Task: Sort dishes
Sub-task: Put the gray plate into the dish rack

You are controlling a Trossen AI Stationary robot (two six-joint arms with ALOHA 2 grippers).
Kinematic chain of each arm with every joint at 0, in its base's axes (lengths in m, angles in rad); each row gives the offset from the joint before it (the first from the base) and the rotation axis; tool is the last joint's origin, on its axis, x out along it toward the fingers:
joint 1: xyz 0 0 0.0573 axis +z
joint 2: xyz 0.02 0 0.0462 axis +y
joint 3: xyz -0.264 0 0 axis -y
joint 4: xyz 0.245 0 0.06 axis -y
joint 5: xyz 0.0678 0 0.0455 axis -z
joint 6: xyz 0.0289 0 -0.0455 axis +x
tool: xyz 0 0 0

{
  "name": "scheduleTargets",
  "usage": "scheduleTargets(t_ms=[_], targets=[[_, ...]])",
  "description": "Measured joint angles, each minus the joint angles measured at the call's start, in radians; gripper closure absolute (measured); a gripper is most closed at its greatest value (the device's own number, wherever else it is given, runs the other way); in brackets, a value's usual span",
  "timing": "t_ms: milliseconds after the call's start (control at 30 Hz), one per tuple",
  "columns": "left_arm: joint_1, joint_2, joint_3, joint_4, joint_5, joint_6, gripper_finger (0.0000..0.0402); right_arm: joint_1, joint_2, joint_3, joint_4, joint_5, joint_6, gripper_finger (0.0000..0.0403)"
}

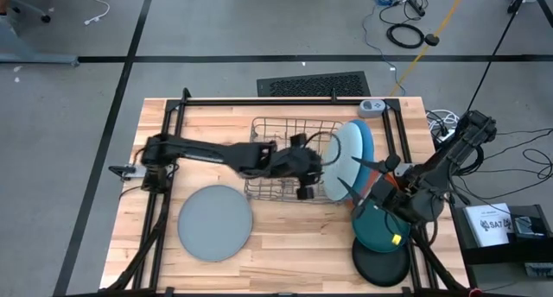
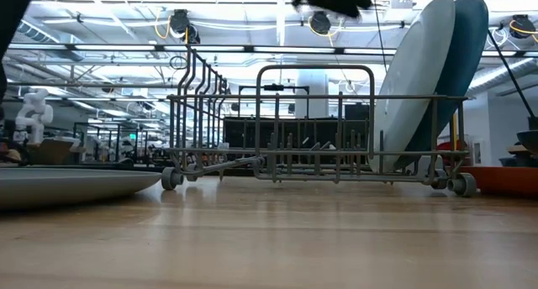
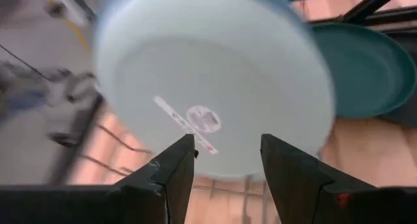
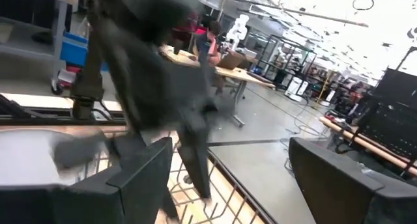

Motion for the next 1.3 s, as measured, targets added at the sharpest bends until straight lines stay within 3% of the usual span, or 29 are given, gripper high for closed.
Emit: scheduleTargets(t_ms=[200,367,533,700,933,1133,1300], targets=[[-0.179,-0.16,0.002,-0.214,-0.122,-0.038,0.0224,0.023,0.0,0.0,0.004,0.002,-0.016,0.0103],[-0.377,-0.206,0.002,-0.56,-0.167,-0.358,0.0224,0.026,0.0,0.0,0.006,0.0,-0.024,0.0103],[-0.578,-0.161,0.001,-0.882,-0.222,-0.753,0.0224,0.026,0.0,0.0,0.013,-0.002,-0.025,0.0103],[-0.73,-0.069,0.001,-0.935,-0.229,-0.97,0.0224,0.026,0.0,0.0,0.051,-0.004,-0.034,0.0103],[-0.819,0.149,0.001,-0.942,-0.154,-0.992,0.0224,0.026,0.0,0.0,0.056,-0.007,0.022,0.0103],[-0.787,0.3,0.0,-0.987,-0.045,-0.98,0.0208,0.026,0.0,0.0,0.056,-0.008,0.031,0.0103],[-0.738,0.324,-0.02,-0.917,0.065,-0.897,0.0183,0.026,0.0,0.0,0.056,-0.008,0.003,0.0103]])
